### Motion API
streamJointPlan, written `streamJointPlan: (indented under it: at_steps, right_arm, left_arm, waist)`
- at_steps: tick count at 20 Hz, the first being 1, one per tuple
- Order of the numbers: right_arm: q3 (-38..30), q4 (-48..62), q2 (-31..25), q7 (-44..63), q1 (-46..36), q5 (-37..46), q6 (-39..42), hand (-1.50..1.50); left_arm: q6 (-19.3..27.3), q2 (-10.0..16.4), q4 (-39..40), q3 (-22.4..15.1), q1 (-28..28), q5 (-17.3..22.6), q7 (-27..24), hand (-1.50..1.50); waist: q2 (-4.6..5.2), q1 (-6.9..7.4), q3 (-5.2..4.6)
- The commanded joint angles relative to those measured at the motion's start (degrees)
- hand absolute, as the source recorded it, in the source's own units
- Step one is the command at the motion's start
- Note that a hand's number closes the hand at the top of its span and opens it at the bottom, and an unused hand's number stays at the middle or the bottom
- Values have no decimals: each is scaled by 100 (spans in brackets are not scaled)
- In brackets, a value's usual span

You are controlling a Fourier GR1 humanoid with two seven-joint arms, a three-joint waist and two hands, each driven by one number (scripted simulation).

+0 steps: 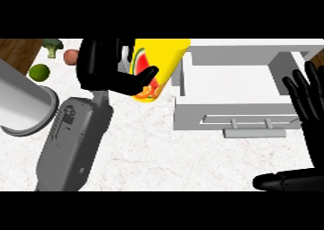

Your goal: Pick up the cup, place it into the drawer and close the drawer

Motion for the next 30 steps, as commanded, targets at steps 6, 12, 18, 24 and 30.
streamJointPlan:
  at_steps: [6, 12, 18, 24, 30]
  right_arm:
    - [-72, 342, -87, -294, -7, 8, 215, -150]
    - [164, -238, 86, 184, 45, 63, -57, -150]
    - [-301, 366, -151, -42, -339, -278, 143, -150]
    - [-21, -79, -19, 33, -13, -72, 78, -150]
    - [-54, 442, 34, -320, -135, 14, 113, -150]
  left_arm:
    - [709, -28, 1336, -224, -1542, -3, 118, 150]
    - [1114, -29, 2050, -636, -1942, -38, 65, 150]
    - [1237, -30, 3364, -757, -2452, 563, -645, 150]
    - [1443, -30, 4223, -1170, -2872, 1099, -833, 150]
    - [1439, -30, 4739, -1759, -3080, 1547, -1018, 150]
  waist:
    - [23, -76, 1]
    - [15, -84, -1]
    - [44, -148, 1]
    - [50, -238, 0]
    - [64, -267, 3]
